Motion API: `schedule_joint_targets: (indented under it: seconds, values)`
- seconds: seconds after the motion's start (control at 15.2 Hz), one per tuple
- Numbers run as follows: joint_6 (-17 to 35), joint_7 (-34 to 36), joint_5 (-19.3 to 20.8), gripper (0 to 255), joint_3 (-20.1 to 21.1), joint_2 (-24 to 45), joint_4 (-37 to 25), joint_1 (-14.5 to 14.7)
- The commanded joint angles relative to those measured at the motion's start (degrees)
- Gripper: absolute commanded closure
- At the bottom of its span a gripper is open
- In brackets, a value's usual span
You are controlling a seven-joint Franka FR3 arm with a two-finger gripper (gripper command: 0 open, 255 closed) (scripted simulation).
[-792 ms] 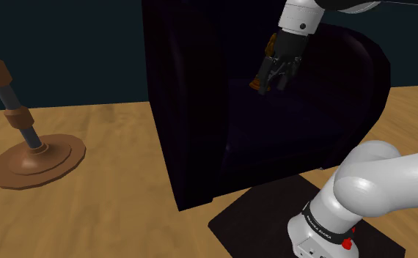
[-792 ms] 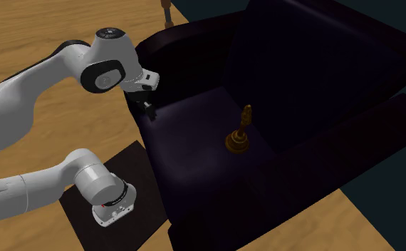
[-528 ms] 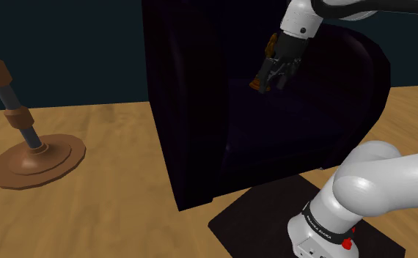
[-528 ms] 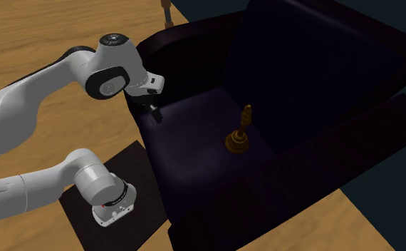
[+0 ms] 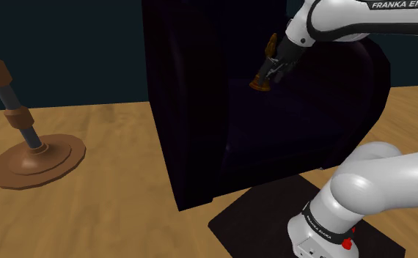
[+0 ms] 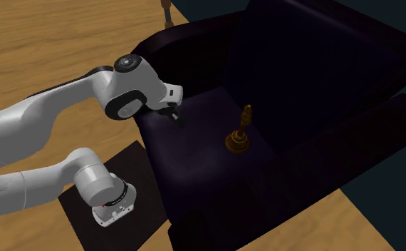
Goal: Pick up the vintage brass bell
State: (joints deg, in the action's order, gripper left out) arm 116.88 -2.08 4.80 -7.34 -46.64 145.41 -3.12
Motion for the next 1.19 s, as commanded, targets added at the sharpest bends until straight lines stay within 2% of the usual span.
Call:
schedule_joint_targets:
  seconds: [0.0,0.4,0.66,0.92,1.12]
  values:
    - [5.8,-2.22,0.93,0,-2.5,2.09,-0.01,-0.62]
    - [21.27,-8.58,1.29,0,-9.95,7.71,-0.37,-0.58]
    - [30.89,-13.93,-0.66,0,-16.04,12.29,-2.23,1.68]
    - [39.43,-20.78,-4.95,0,-23.86,16.79,-5.34,6.87]
    - [44.89,-27.15,-9.75,0,-31.54,19.6,-8.5,13.44]
